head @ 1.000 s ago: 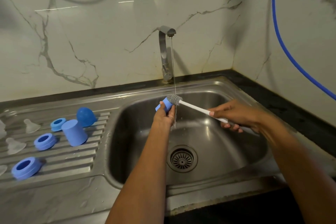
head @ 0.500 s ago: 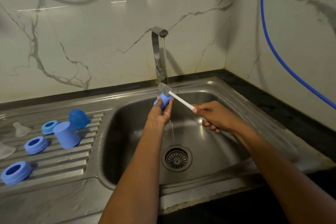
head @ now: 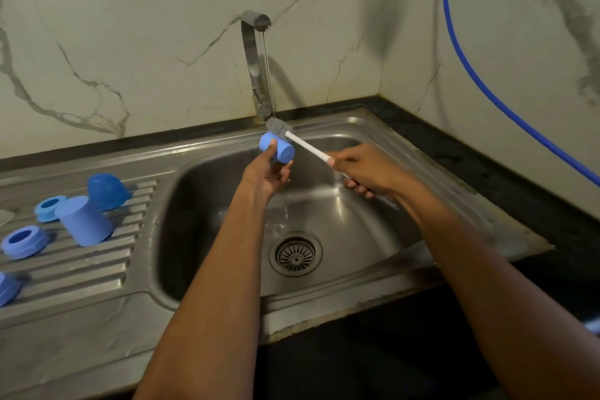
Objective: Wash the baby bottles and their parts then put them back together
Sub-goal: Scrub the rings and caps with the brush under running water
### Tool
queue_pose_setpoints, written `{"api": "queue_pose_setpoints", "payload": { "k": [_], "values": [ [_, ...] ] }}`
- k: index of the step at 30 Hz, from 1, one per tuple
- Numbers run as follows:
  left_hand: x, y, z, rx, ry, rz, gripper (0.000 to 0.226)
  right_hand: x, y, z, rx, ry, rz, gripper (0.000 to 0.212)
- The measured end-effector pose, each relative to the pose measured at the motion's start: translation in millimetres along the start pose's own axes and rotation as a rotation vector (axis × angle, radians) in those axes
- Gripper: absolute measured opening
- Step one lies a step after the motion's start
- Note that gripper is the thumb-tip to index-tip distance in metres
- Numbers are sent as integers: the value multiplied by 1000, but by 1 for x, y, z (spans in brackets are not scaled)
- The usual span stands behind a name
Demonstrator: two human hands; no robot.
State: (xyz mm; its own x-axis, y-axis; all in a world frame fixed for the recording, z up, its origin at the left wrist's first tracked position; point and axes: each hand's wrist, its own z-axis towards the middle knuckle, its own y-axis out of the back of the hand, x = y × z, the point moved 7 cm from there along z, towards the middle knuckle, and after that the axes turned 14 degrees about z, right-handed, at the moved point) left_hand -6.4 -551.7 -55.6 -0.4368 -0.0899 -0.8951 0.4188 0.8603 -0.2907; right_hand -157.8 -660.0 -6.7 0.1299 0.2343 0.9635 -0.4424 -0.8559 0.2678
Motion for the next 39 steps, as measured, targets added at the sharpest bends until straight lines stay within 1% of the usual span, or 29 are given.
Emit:
{"api": "queue_pose_setpoints", "payload": {
  "k": [2,4,6,7,10,12,16,18,21,24,26,28,30,32,33,37,39],
  "values": [
    [1,2,1,-28,-27,5,34,-2,1,0,11,-30,12,29],
    [1,13,4,-96,-45,-48,45,-7,10,0,62,-111,42,29],
    [4,21,6,-148,-45,-71,50,-12,16,-1,105,-159,51,30],
    [5,20,6,-147,-42,-53,49,-13,14,0,105,-148,47,31],
    [10,4,4,-80,-25,57,49,-14,-2,2,32,-57,49,30],
    [10,2,4,-86,-34,41,50,-13,-9,4,19,-35,59,29],
    [6,25,9,-211,-41,-136,47,-11,7,-1,184,-164,79,30],
    [4,31,9,-240,-49,-137,40,-13,10,-3,213,-178,56,30],
    [3,26,7,-214,-58,-31,29,-13,1,0,140,-78,37,31],
    [3,23,7,-220,-80,48,31,-12,-9,4,49,18,6,28],
    [1,20,6,-218,-103,83,30,-10,-12,6,17,49,-7,26],
    [0,20,5,-225,-116,89,33,-10,-10,6,35,22,25,25],
    [1,25,5,-249,-115,52,34,-13,0,5,79,-69,84,23],
    [0,30,4,-277,-118,8,31,-16,12,3,104,-142,79,23],
    [-2,31,4,-288,-124,17,28,-16,14,3,104,-145,65,23],
    [-5,13,1,-220,-157,189,20,-14,1,6,-14,-27,36,27],
    [-6,9,1,-196,-166,208,21,-12,-4,7,-48,10,17,29]
  ]
}}
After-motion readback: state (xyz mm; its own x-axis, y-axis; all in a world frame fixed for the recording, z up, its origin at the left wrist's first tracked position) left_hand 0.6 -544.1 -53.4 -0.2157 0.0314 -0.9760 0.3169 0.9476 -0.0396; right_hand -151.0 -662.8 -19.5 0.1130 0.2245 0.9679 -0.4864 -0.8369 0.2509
